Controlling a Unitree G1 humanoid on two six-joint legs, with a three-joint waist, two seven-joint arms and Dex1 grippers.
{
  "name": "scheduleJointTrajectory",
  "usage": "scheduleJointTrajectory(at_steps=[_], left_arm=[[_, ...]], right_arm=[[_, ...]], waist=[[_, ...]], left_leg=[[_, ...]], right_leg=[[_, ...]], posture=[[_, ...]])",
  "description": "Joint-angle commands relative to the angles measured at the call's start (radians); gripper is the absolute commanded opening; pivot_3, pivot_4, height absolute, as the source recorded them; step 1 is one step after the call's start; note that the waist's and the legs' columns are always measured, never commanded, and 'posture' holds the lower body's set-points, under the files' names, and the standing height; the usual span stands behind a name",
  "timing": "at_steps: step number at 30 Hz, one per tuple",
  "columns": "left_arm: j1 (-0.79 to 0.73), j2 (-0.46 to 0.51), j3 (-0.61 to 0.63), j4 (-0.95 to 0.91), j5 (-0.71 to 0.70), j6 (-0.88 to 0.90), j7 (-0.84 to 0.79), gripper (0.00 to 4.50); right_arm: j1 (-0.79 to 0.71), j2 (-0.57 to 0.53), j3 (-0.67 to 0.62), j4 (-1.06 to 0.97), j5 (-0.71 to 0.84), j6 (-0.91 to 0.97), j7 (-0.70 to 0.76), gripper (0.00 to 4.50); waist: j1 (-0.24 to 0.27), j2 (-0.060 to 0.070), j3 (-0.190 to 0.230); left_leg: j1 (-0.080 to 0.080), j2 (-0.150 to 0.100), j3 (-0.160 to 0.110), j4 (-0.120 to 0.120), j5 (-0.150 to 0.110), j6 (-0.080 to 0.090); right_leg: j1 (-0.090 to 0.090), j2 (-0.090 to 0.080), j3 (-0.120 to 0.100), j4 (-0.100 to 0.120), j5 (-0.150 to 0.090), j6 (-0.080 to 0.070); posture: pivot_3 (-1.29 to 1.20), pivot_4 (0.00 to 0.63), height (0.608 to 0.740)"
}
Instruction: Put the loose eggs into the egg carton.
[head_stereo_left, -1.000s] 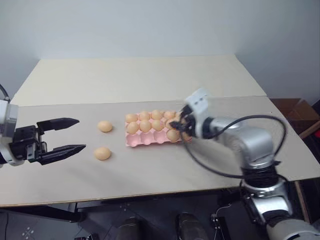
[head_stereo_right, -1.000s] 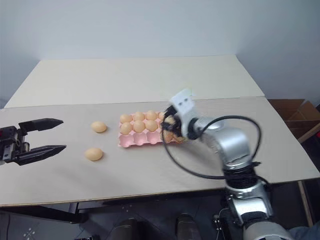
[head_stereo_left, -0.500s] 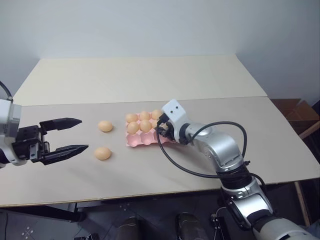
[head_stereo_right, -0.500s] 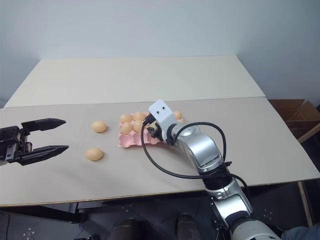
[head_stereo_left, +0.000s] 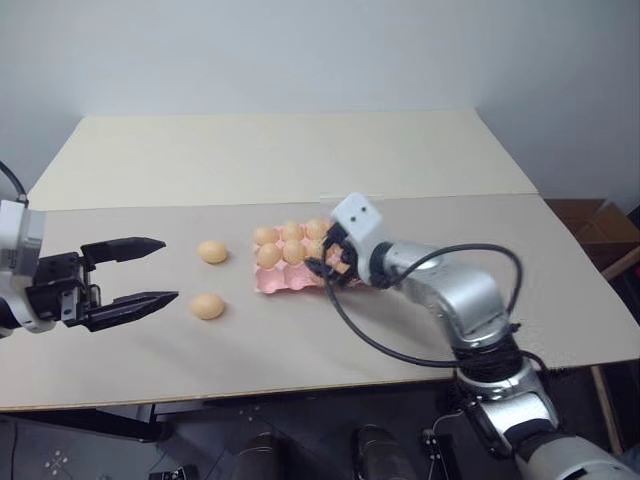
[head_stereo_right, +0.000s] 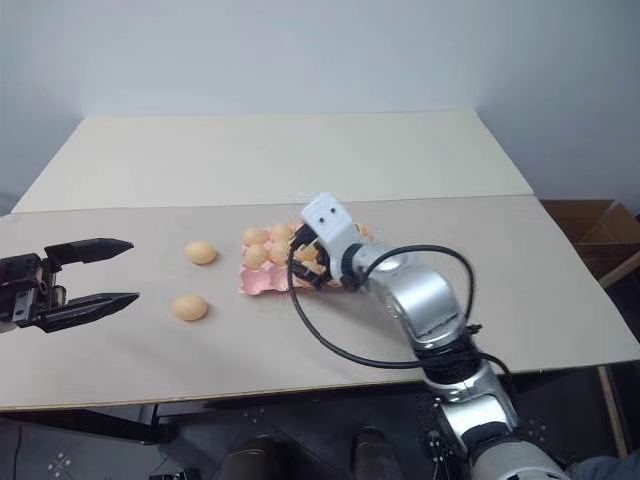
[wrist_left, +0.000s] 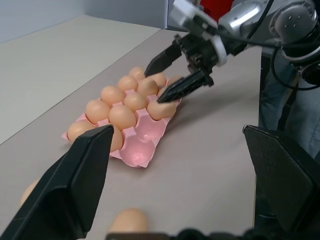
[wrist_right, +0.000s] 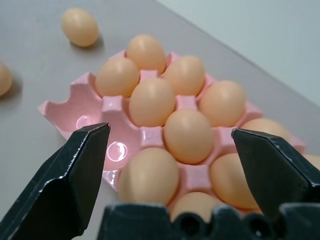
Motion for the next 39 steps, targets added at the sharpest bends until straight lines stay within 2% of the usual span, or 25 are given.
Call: scheduleJointTrajectory(at_steps=[1, 7, 8, 13, 16, 22, 27, 33, 39], left_arm=[[0.006, 0.000, 0.013, -0.004, -0.005, -0.004, -0.006, 4.50], [0.064, 0.022, 0.045, 0.054, 0.037, -0.021, -0.047, 4.50], [0.083, 0.027, 0.054, 0.063, 0.050, -0.030, -0.057, 4.50], [0.127, 0.004, 0.074, 0.083, 0.079, -0.051, -0.051, 4.50], [0.130, -0.021, 0.081, 0.092, 0.076, -0.047, -0.027, 4.50], [0.112, -0.031, -0.003, 0.090, 0.166, -0.126, 0.002, 4.50], [-0.007, -0.045, -0.166, 0.173, 0.300, -0.277, 0.020, 4.50], [-0.214, -0.089, -0.404, 0.370, 0.449, -0.411, -0.017, 4.50], [-0.317, -0.158, -0.524, 0.499, 0.529, -0.481, -0.023, 4.50]], right_arm=[[-0.008, -0.098, -0.106, -0.125, 0.076, 0.040, 0.084, 4.46], [0.122, -0.409, -0.263, -0.188, 0.204, -0.107, 0.365, 4.46], [0.174, -0.461, -0.297, -0.177, 0.206, -0.182, 0.426, 4.46], [0.418, -0.589, -0.425, -0.083, 0.181, -0.496, 0.621, 4.46], [0.523, -0.614, -0.442, -0.039, 0.132, -0.618, 0.637, 4.46], [0.560, -0.605, -0.467, -0.059, 0.180, -0.644, 0.629, 4.46], [0.536, -0.615, -0.475, -0.058, 0.216, -0.622, 0.624, 4.46], [0.525, -0.625, -0.480, -0.067, 0.234, -0.619, 0.619, 4.46], [0.532, -0.629, -0.506, -0.093, 0.261, -0.599, 0.602, 4.46]], waist=[[0.002, 0.000, 0.000], [0.014, 0.000, 0.000], [0.015, 0.000, 0.000], [0.019, -0.001, 0.000], [0.021, -0.001, 0.000], [0.020, -0.001, 0.000], [0.031, -0.001, 0.000], [0.042, -0.001, 0.000], [0.039, -0.001, 0.000]], left_leg=[[0.000, 0.000, 0.000, 0.000, 0.000, 0.000], [0.001, 0.000, 0.001, -0.001, 0.000, 0.000], [0.001, 0.000, 0.001, -0.001, 0.000, 0.001], [0.001, 0.000, 0.004, -0.001, 0.000, 0.001], [0.003, 0.000, 0.004, 0.000, 0.000, 0.001], [0.004, 0.001, 0.004, 0.000, 0.000, 0.001], [0.003, 0.000, 0.004, 0.001, 0.000, 0.001], [0.002, -0.001, 0.008, 0.001, 0.000, 0.001], [0.000, 0.000, 0.008, 0.001, 0.000, 0.001]], right_leg=[[0.000, 0.000, 0.000, 0.000, 0.000, 0.000], [0.001, 0.000, 0.000, -0.001, 0.000, 0.000], [0.001, 0.000, 0.000, -0.001, 0.000, 0.000], [0.002, 0.001, 0.000, -0.002, -0.001, 0.000], [0.003, 0.000, 0.001, -0.002, -0.001, 0.001], [0.002, 0.001, 0.003, -0.001, -0.001, 0.001], [0.003, 0.001, 0.002, -0.001, -0.001, 0.001], [0.003, 0.001, 0.002, -0.002, 0.000, 0.001], [0.002, 0.001, 0.002, -0.001, 0.000, 0.001]], posture=[[0.00, 0.150, 0.740], [0.00, 0.150, 0.740], [0.00, 0.150, 0.740], [0.00, 0.150, 0.740], [0.00, 0.150, 0.740], [0.00, 0.150, 0.740], [0.00, 0.150, 0.740], [0.00, 0.150, 0.740], [0.00, 0.150, 0.740]])
